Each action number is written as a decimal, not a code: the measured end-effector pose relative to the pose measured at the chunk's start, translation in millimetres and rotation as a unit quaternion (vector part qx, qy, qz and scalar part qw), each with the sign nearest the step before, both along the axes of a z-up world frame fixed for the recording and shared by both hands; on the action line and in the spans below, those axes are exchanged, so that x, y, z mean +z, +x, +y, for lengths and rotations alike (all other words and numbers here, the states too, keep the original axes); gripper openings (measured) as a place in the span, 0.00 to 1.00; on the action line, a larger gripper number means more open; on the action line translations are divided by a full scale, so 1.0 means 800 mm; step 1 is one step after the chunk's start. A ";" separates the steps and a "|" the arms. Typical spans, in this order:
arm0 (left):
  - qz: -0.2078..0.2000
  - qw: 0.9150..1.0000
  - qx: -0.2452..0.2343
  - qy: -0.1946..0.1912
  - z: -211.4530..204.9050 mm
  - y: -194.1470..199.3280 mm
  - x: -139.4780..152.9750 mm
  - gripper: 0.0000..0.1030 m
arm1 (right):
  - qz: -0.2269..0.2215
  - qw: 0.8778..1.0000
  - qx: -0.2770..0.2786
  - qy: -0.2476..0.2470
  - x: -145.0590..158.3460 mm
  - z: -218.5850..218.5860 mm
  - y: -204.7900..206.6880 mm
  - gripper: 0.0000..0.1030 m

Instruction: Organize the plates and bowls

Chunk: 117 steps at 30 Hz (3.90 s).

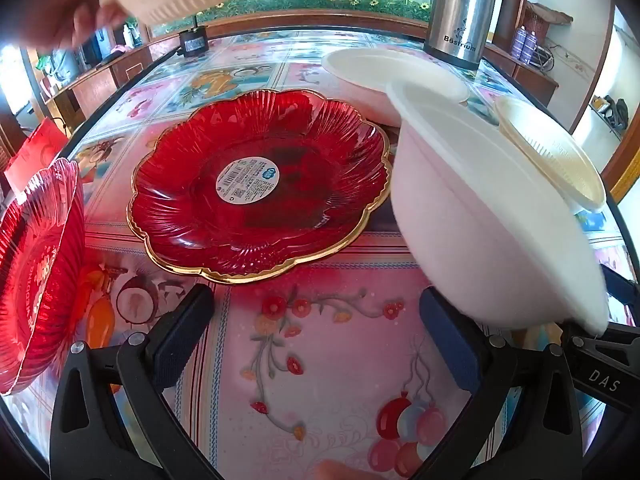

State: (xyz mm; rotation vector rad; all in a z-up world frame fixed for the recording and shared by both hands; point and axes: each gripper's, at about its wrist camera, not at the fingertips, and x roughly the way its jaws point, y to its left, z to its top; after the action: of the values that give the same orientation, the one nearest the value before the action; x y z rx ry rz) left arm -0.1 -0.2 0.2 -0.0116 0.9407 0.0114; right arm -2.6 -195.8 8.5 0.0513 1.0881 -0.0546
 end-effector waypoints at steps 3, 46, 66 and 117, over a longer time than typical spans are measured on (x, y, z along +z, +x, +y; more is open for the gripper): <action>0.000 1.000 0.000 -0.001 0.000 0.000 0.000 1.00 | -0.001 1.000 -0.001 0.004 0.000 0.000 0.000 1.00; 0.031 0.999 -0.013 0.004 0.005 -0.036 0.066 1.00 | -0.008 0.999 0.018 0.047 0.071 -0.021 -0.054 1.00; 0.043 0.999 0.027 0.018 0.011 -0.063 0.128 1.00 | -0.083 0.992 0.079 0.058 0.163 0.001 -0.037 1.00; 0.088 0.993 0.074 -0.029 0.086 0.023 0.088 0.98 | 0.014 0.964 0.248 0.091 0.132 0.136 0.117 0.70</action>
State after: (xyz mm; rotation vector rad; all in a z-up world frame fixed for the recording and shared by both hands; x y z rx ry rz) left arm 18.3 68.2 70.5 -0.1367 1.1138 0.1231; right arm 91.0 -87.0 114.1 -0.0587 1.1046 0.4980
